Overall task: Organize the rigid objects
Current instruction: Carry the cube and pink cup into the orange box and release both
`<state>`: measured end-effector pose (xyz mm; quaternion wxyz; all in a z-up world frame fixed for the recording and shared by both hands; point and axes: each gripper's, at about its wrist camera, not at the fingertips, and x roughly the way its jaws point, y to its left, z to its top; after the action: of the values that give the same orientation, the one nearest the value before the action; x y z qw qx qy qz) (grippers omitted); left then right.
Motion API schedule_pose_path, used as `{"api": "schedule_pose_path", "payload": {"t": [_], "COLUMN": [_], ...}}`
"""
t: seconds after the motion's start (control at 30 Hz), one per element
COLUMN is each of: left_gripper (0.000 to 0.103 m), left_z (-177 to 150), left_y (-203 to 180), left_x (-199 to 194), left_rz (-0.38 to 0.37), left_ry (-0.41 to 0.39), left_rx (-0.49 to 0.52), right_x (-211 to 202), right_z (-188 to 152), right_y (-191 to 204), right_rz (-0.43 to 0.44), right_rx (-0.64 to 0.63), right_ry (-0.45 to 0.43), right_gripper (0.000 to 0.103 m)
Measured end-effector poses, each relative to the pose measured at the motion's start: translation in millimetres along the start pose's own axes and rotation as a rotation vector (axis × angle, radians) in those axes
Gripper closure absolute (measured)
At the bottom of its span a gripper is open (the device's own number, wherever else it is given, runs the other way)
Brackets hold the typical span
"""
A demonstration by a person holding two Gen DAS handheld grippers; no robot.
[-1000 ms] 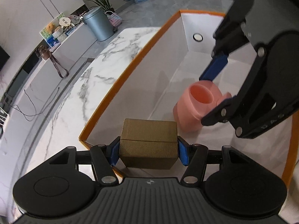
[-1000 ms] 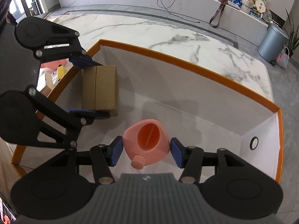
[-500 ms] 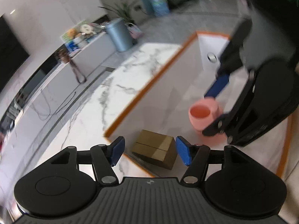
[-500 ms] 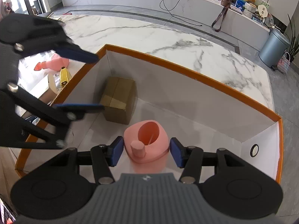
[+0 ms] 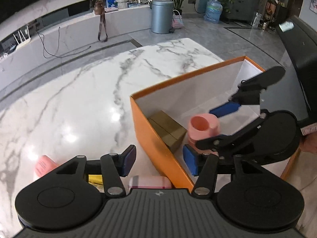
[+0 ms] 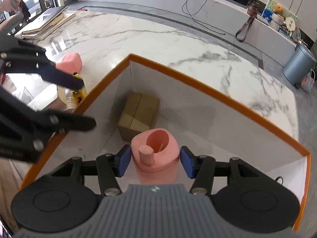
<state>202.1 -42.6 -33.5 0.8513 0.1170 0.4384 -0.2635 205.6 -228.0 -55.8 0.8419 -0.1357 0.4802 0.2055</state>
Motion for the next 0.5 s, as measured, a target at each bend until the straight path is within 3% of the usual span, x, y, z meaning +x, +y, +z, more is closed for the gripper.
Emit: {"api": "schedule_pose_path", "payload": {"t": [0.3, 0.5], "left_gripper": [0.061, 0.062], "left_z": [-3.8, -2.9], "left_y": [-3.2, -3.0], "left_x": [7.7, 8.5], "left_rz": [-0.048, -0.044], "left_ry": [0.004, 0.009], "left_rx": [-0.037, -0.052], "right_x": [6.4, 6.7], "right_z": [7.5, 4.4], "right_y": [5.0, 0.1], "right_rz": [0.005, -0.012], "right_rx": [-0.057, -0.052], "right_ry": [0.017, 0.037], "right_gripper": [0.046, 0.042]}}
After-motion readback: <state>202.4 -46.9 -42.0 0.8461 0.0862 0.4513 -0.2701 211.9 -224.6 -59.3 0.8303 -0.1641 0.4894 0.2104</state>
